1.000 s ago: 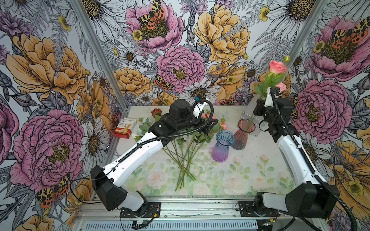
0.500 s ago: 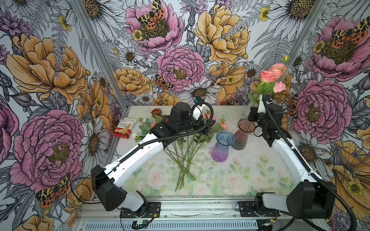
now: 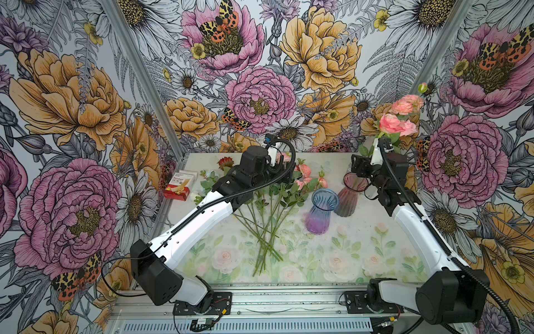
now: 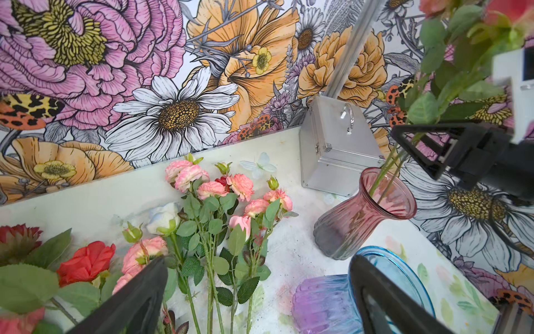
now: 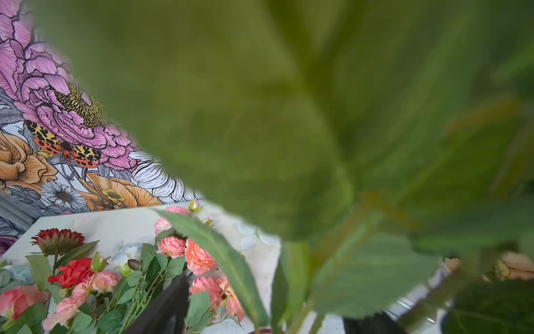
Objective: Place the pink flowers into the vase
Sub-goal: Place the flower in the vase.
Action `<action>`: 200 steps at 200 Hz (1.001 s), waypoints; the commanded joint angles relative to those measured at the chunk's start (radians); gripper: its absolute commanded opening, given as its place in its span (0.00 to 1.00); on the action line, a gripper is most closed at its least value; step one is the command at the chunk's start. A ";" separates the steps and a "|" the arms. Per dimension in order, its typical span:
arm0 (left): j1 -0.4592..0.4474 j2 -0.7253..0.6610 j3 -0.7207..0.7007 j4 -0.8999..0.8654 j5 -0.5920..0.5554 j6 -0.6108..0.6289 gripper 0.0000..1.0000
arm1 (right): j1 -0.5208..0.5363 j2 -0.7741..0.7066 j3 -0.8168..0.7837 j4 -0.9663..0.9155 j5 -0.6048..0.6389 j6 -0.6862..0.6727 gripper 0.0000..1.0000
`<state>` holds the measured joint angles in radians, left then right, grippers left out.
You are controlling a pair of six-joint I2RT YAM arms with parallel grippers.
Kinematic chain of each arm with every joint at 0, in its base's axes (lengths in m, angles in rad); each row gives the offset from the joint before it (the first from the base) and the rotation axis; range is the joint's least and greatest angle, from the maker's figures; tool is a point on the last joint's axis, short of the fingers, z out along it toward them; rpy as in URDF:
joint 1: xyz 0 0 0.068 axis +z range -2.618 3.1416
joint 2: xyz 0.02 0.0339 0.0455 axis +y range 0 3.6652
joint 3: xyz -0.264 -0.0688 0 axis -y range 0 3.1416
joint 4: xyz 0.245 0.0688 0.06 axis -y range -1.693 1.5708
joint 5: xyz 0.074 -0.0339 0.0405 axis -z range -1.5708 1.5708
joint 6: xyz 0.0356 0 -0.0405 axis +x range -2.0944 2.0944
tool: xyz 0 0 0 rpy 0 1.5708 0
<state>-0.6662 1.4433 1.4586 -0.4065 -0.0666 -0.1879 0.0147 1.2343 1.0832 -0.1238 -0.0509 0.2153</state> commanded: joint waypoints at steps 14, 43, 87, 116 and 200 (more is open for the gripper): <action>0.077 -0.035 -0.033 -0.003 0.105 -0.106 0.99 | 0.020 -0.074 0.011 -0.040 0.050 -0.004 0.98; 0.126 -0.049 -0.070 -0.009 0.105 -0.164 0.98 | 0.031 -0.128 0.004 -0.068 0.078 -0.012 0.99; 0.205 -0.008 -0.073 -0.146 0.141 -0.247 0.98 | 0.073 -0.190 0.019 -0.105 0.112 -0.032 0.99; 0.257 0.063 -0.100 -0.239 0.224 -0.329 0.98 | 0.138 -0.204 0.073 -0.135 0.077 -0.088 0.99; 0.237 0.235 -0.203 -0.255 0.329 -0.432 0.98 | 0.358 0.036 0.306 -0.227 -0.375 -0.135 0.99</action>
<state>-0.4141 1.6554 1.2591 -0.6586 0.2108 -0.5846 0.3267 1.1934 1.3586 -0.2970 -0.3202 0.1097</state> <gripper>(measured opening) 0.985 0.993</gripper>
